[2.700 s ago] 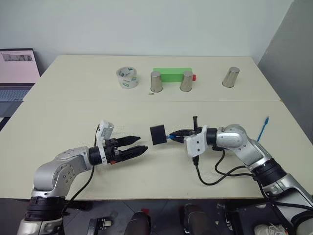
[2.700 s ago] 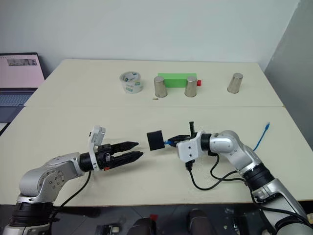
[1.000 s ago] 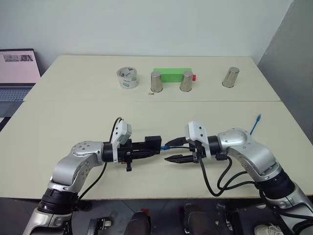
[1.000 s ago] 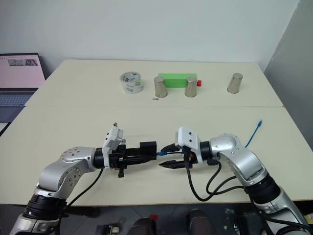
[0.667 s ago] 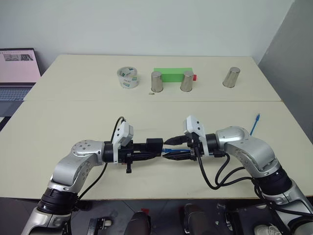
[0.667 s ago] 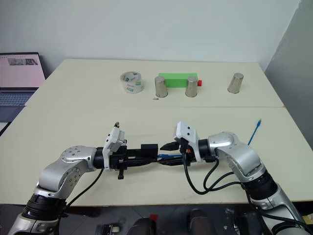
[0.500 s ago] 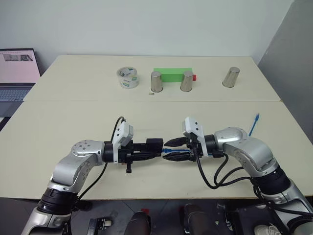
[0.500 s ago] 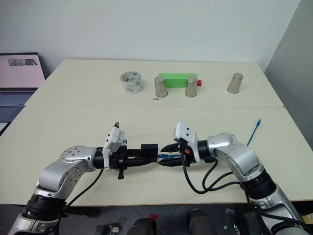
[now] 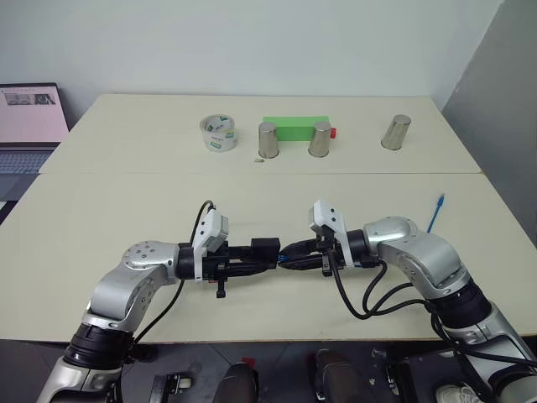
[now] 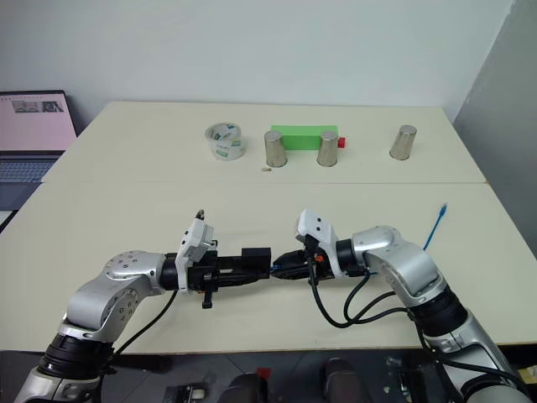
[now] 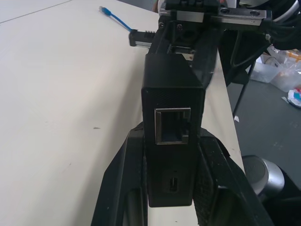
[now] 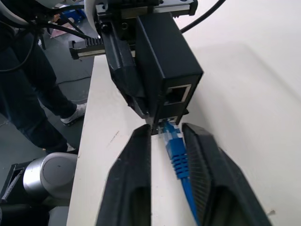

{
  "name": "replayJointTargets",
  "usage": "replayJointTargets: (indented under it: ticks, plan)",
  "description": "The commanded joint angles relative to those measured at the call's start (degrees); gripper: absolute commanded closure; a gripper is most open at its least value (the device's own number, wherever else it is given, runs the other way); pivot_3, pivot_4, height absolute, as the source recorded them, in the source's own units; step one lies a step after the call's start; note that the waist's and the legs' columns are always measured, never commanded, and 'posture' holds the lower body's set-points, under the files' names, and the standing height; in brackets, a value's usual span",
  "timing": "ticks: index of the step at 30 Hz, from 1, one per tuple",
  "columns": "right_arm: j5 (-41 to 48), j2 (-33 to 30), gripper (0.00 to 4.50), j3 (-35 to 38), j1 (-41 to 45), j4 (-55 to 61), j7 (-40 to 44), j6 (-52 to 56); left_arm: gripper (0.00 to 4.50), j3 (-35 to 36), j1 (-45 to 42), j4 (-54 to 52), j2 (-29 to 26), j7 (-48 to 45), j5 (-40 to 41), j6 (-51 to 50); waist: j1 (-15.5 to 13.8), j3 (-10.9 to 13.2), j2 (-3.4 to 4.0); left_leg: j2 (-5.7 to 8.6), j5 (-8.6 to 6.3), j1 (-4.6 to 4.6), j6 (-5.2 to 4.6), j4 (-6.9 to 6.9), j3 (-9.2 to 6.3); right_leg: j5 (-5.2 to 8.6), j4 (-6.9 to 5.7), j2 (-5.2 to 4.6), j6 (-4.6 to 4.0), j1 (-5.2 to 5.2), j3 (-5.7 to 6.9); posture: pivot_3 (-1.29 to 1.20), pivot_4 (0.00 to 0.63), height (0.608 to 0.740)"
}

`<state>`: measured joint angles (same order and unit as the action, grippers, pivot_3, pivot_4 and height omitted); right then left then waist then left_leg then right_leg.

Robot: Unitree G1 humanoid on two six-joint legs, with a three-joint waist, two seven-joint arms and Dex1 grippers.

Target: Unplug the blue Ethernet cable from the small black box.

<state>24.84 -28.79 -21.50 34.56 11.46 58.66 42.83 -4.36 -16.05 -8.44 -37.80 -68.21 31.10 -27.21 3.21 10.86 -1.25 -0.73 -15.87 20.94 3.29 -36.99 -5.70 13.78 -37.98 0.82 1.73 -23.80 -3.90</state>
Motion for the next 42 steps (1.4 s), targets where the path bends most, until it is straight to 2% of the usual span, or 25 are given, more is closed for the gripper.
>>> replayJointTargets:
  ticks: [1,11,13,17,19,34,37,42]
  plan:
    - [-0.7,0.1,4.44,-0.8,0.7,1.1,1.2,-1.2,3.71,0.4,-0.5,-1.5,0.8,0.1,0.6,0.6,0.0,0.0,0.00,0.00,0.00,0.00,0.00,0.00,0.00,0.00,0.00,0.00,0.00,0.00,0.00,0.00,0.150,0.740]
    - [-1.7,-0.1,4.46,-0.9,1.2,0.5,3.7,-2.5,3.71,0.2,-0.5,-1.4,0.8,-0.3,0.2,0.7,0.0,0.0,0.00,0.00,0.00,0.00,0.00,0.00,0.00,0.00,0.00,0.00,0.00,0.00,0.00,0.00,0.150,0.740]
    - [-0.9,-0.8,3.76,-0.3,1.0,0.8,5.2,-2.2,3.71,0.2,-0.5,-1.2,0.7,-0.3,0.0,0.9,0.0,0.0,0.00,0.00,0.00,0.00,0.00,0.00,0.00,0.00,0.00,0.00,0.00,0.00,0.00,0.00,0.150,0.740]
    - [0.4,-1.0,2.91,0.7,0.9,0.7,5.3,0.3,3.71,-0.2,-0.6,-0.9,0.5,-0.6,-0.6,1.4,0.0,0.0,0.00,0.00,0.00,0.00,0.00,0.00,0.00,0.00,0.00,0.00,0.00,0.00,0.00,0.00,0.150,0.740]
    - [2.2,-1.3,2.63,1.1,0.8,1.0,6.2,2.6,3.71,-0.4,-0.6,-0.8,0.5,-0.8,-0.8,1.7,0.0,0.0,0.00,0.00,0.00,0.00,0.00,0.00,-0.01,0.00,0.00,0.00,0.00,0.00,0.00,0.00,0.150,0.740]
    - [0.4,-0.1,2.63,0.4,1.2,-1.2,4.1,1.9,3.71,-0.7,-0.4,-1.2,0.6,-0.8,-1.2,1.9,0.0,0.0,0.00,0.00,0.00,0.01,0.00,0.00,0.00,0.00,0.01,0.00,0.00,-0.01,0.00,0.00,0.150,0.740]
    - [0.4,0.0,3.16,0.5,1.4,-1.3,4.0,2.0,3.71,-0.7,-0.3,-1.4,0.7,-0.7,-1.1,1.8,0.0,0.0,0.00,0.00,0.00,0.01,0.00,0.01,0.00,0.00,0.01,0.01,0.00,-0.02,0.00,0.00,0.150,0.740]
    - [1.3,0.8,4.43,0.9,2.0,-1.6,3.7,3.1,3.71,-1.2,-0.2,-1.8,0.8,-0.6,-1.3,1.8,0.0,0.0,0.00,0.00,0.00,0.01,0.00,0.01,0.00,0.00,0.01,0.01,0.00,-0.02,0.00,0.00,0.150,0.740]
